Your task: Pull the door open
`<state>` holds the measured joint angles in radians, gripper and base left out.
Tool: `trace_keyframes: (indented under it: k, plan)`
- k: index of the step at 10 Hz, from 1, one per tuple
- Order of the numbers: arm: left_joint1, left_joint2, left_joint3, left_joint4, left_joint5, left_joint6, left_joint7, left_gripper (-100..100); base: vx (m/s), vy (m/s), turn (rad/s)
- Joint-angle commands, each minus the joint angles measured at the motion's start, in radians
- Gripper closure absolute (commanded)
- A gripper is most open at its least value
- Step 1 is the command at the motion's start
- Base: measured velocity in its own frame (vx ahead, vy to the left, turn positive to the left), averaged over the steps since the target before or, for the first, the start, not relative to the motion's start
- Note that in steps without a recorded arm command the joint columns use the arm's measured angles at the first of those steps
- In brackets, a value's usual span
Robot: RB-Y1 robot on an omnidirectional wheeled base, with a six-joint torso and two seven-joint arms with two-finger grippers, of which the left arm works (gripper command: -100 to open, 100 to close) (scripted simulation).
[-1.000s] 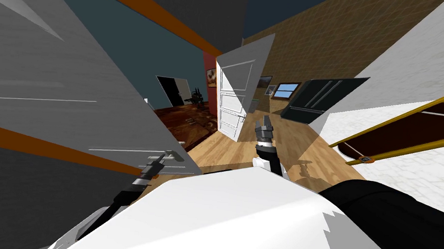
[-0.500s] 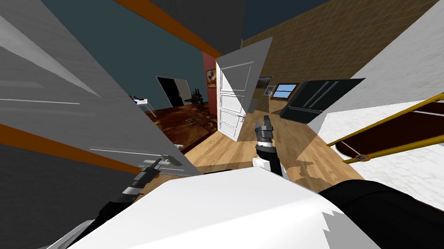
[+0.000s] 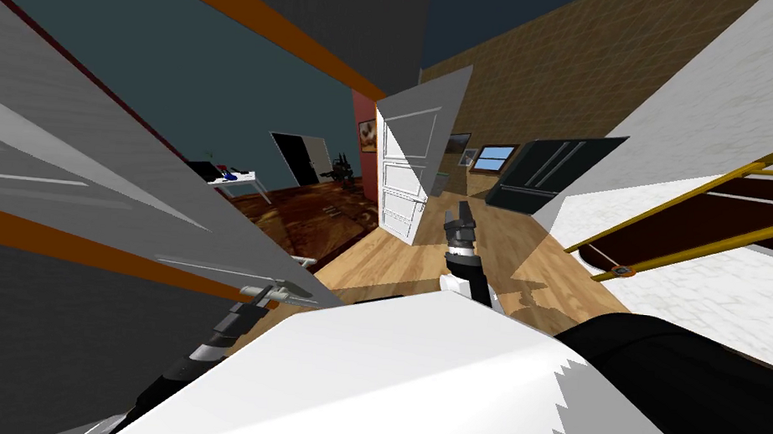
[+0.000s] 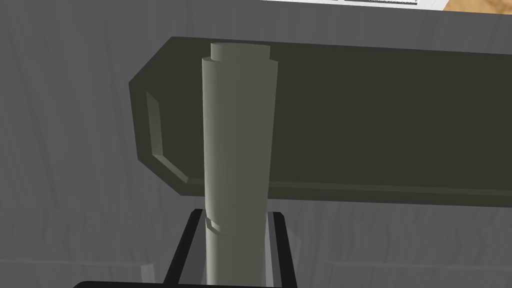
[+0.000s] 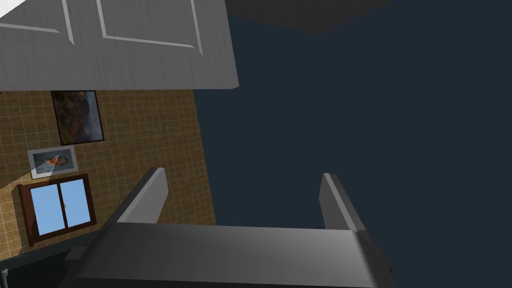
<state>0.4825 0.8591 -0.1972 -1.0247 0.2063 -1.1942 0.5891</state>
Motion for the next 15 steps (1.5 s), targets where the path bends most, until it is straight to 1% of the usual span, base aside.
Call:
trace_keyframes:
  k: [1,2,5,7,11,15]
  plan:
    - [0.014,0.012,-0.001,0.01,0.001,-0.031,0.007,100,-0.054,0.032,-0.013]
    - [0.006,0.006,-0.004,0.009,-0.001,-0.02,0.004,100,-0.026,0.012,-0.002]
    - [-0.019,-0.004,-0.009,0.016,-0.01,-0.005,0.005,100,0.059,0.003,-0.188]
    - [-0.037,-0.013,-0.011,0.022,-0.015,0.008,0.004,100,0.08,0.014,-0.259]
    - [-0.088,-0.037,-0.017,0.039,-0.028,0.047,0.0,100,0.072,0.051,-0.259]
    - [-0.133,-0.06,-0.022,0.056,-0.041,0.081,-0.004,100,0.017,0.047,-0.218]
